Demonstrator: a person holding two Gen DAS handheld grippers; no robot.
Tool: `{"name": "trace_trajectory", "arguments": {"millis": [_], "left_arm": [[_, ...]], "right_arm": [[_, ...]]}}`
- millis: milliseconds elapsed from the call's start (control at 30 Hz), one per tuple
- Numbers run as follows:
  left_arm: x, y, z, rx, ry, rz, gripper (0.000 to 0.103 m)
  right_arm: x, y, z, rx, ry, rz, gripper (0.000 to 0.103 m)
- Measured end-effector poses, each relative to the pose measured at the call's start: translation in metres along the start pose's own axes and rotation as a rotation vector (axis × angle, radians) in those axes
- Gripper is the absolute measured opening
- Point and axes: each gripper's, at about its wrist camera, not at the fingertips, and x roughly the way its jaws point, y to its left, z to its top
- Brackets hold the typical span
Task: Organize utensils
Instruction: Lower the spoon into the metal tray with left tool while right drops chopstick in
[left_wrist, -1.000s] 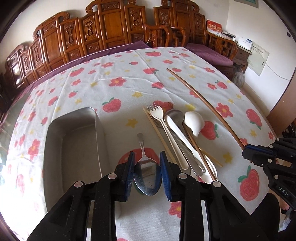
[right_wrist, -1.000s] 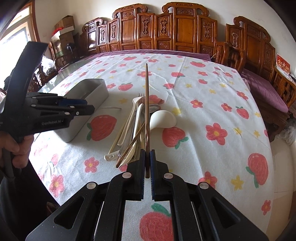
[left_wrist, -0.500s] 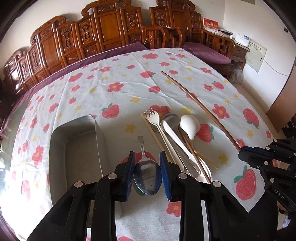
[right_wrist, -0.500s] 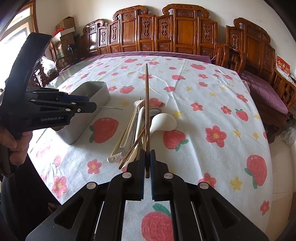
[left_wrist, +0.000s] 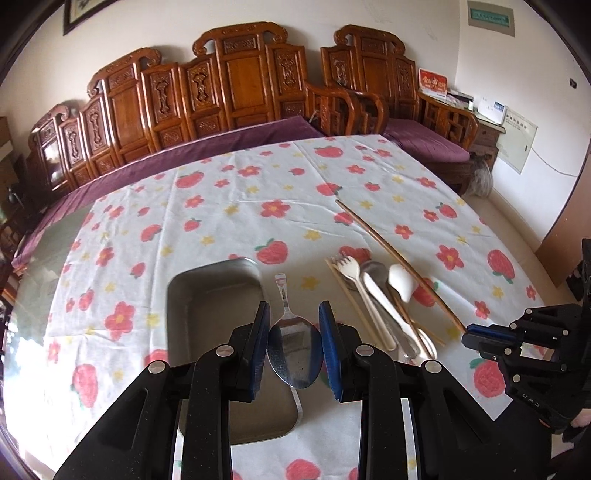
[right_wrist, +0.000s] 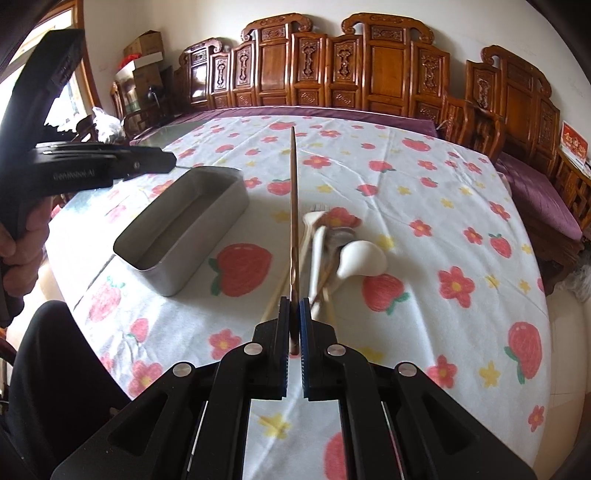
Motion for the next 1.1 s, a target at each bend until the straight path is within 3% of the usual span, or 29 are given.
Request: {"name": "trace_trajectory", "arguments": {"millis": [200,467,500,533,800,1100], "left_arm": [[0.002,0.032,-0.013,-0.024,-0.009,0.044,0.025],[0.038,0.066,-0.039,-0.082,0.046,0.067,0.025],[0.044,0.066,-0.04,-0.074,0.056,0.068,0.004],[0.048,0.066,-0.042,-0.069,0.064,0.078,0.0],[0.068,0.079,-0.049,-0.096,0.067,0.048,0.0],[0.032,0.114,-0.049,-0.173,-0.02,0.021,0.0]], "right_arm": [[0.013,0.027,0.009,-0.012,0.015,0.037,0.006],[0.033,0.056,0.022,-0.008,0.046,0.094,0.006],[0.036,0.059,0.023,-0.008,0.051,0.097,0.006],[0.038,0.06,0.024,-0.007,0.055,0.101,0.006],[0.051,0.068,0.027,-0.001,0.083,0.107,0.006],[0.057,0.093,0.032,0.038,0.117,0.167,0.006]]}}
